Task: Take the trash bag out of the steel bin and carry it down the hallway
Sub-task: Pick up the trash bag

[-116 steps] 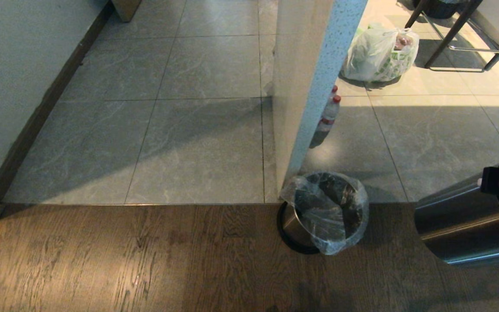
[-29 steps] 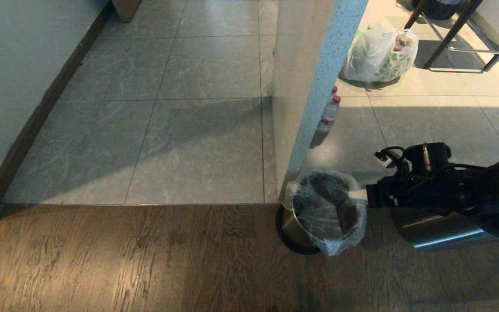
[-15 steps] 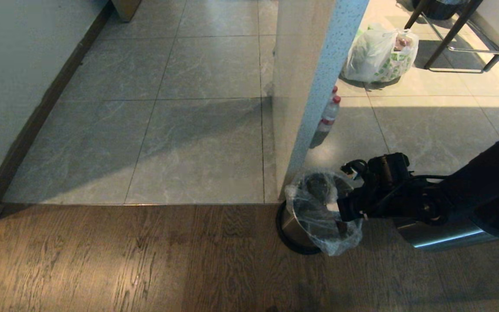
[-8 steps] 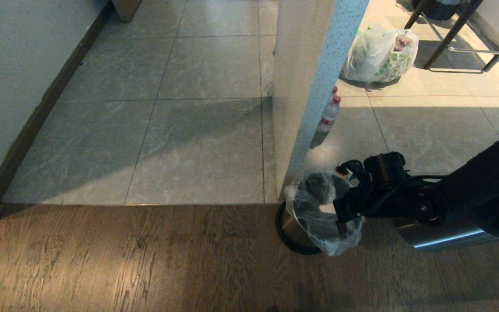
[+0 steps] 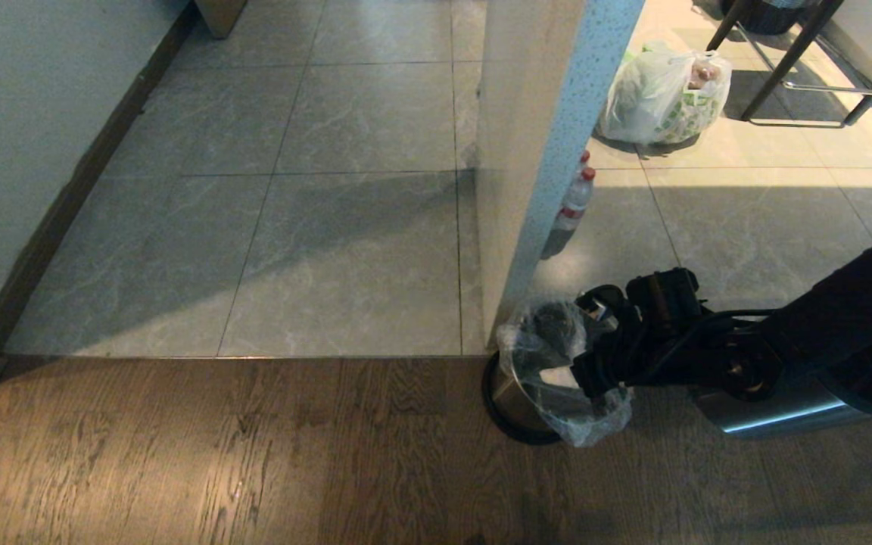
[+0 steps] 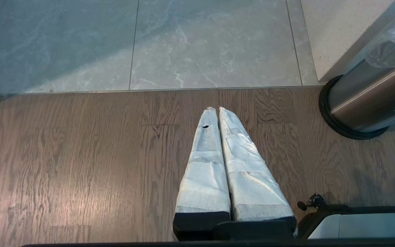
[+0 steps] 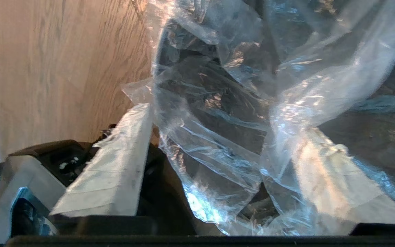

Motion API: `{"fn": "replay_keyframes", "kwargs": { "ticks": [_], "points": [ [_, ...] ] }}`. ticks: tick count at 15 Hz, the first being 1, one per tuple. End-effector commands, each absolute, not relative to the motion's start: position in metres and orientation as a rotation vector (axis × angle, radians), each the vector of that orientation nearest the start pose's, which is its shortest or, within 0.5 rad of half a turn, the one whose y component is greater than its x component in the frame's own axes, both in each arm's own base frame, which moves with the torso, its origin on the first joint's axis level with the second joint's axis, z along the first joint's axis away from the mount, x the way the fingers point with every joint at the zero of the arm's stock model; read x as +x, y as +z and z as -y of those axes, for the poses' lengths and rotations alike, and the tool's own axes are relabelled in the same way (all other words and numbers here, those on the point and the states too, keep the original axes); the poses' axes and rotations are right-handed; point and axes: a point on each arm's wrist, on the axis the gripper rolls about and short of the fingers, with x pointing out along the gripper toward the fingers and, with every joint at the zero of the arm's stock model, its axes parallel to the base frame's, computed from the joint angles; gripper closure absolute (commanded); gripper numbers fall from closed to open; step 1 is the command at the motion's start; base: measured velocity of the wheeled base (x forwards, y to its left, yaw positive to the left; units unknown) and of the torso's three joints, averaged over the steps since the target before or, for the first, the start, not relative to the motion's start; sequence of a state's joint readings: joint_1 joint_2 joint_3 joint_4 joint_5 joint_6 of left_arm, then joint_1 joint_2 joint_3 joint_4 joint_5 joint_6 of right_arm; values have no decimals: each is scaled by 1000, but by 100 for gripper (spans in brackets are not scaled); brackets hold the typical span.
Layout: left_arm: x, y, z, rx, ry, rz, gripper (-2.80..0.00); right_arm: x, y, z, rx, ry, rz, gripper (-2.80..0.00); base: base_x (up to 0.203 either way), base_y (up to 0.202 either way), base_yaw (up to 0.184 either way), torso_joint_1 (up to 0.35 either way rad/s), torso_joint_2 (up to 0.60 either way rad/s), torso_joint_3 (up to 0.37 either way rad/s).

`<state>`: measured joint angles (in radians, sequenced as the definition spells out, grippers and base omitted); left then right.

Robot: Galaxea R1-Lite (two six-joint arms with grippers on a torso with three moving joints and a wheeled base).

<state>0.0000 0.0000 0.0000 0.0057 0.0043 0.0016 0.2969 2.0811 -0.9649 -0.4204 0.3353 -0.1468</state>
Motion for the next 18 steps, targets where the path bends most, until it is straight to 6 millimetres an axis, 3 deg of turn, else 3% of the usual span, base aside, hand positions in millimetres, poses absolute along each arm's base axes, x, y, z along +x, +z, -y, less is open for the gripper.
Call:
{"fn": "replay_keyframes", "kwargs": {
  "ticks": [1, 7, 18],
  "points": [
    [-23, 75, 0, 2, 5, -6, 0, 348, 74, -117, -147, 665, -656, -280, 0, 0, 0, 0, 0, 0],
    [-23, 75, 0, 2, 5, -5, 0, 344, 62, -117, -232, 694, -673, -280, 0, 0, 0, 0, 0, 0],
    [-23, 75, 0, 2, 5, -6, 0, 365, 36, -130, -283, 685, -679, -280, 0, 0, 0, 0, 0, 0]
  ]
}}
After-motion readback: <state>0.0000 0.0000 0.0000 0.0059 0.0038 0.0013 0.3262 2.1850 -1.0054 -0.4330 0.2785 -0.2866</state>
